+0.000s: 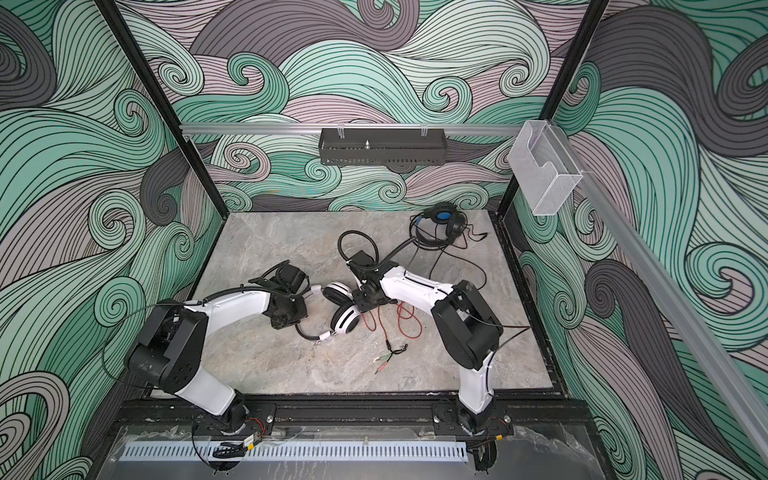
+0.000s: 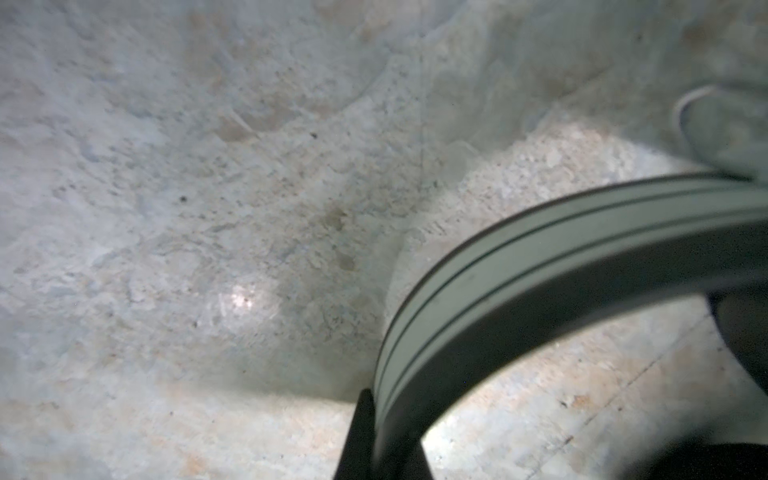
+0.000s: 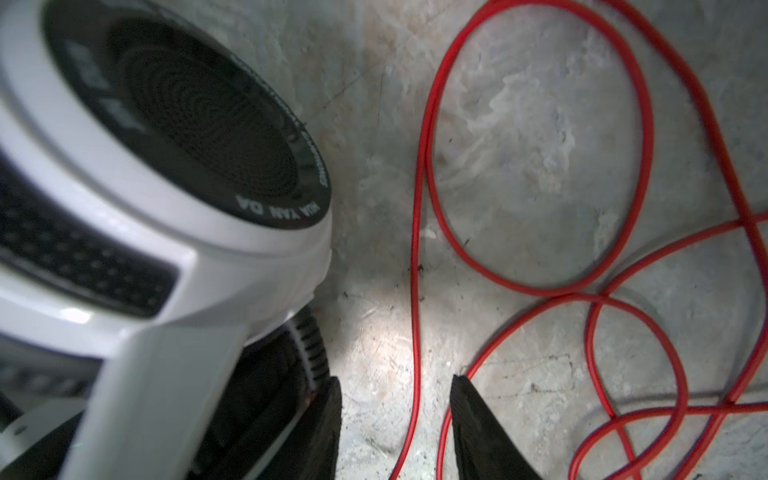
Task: Wrap the headphones
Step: 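Grasp the red cable with the right gripper while the left gripper raises the headset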
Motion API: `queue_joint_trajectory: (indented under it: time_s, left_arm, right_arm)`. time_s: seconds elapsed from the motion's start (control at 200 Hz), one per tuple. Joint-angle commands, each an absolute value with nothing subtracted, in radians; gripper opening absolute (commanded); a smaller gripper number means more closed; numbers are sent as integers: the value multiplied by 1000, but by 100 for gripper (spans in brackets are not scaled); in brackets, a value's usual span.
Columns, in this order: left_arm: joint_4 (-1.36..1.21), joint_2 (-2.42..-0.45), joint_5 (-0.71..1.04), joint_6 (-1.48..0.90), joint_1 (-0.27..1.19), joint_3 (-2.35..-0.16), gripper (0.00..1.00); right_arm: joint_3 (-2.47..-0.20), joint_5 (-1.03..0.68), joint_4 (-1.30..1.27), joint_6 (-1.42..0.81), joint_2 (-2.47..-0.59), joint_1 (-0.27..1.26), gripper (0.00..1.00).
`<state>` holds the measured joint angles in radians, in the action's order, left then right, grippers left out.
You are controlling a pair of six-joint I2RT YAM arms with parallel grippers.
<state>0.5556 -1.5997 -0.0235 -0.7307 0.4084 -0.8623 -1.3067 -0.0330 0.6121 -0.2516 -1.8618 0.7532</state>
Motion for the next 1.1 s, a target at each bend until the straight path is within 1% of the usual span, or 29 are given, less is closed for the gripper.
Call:
queue_joint_trajectory:
  time_s: [0.0, 0.125, 0.3, 0.45, 0.53, 0.625, 0.756, 0.851, 0.921, 0.986, 1.066, 1.096]
  left_arm:
    - [460, -1637, 106, -774, 443, -912, 0]
    - [442, -1628, 123, -782, 451, -922, 0]
    - [449, -1590, 90, -743, 462, -919, 0]
    - [402, -1559, 70, -669, 485, -890, 0]
    - [387, -1546, 57, -620, 492, -878, 0]
    - [428, -1540, 18, -592, 489, -883, 0]
    - [505, -1541, -3, -622, 452, -890, 0]
    - [518, -1511, 2, -644, 411, -881, 0]
    - [531, -1474, -4, -625, 397, -891, 0]
    - [561, -1445, -10, -595, 387, -917, 0]
    - [598, -1429, -10, -548, 382, -952, 0]
    - [609, -1392, -2, -530, 379, -965, 0]
  right_arm:
    - [-1304, -181, 511, -283, -1846, 799, 46]
    - [-1348, -198, 507, -295, -1878, 817, 46]
    - [-1404, -182, 515, -302, -1915, 815, 46]
    - [-1437, -188, 515, -301, -1932, 815, 46]
    - [-1431, -172, 516, -289, -1923, 813, 47]
    - [-1397, -156, 519, -276, -1901, 805, 48]
    - [-1332, -146, 518, -255, -1853, 781, 50]
    - [-1279, -152, 518, -210, -1788, 753, 55]
    - [-1231, -179, 510, -168, -1717, 727, 60]
    - [-1170, -250, 476, -127, -1633, 705, 67]
    - [-1093, -268, 451, -80, -1517, 704, 72]
    - [-1072, -279, 450, -67, -1479, 703, 74]
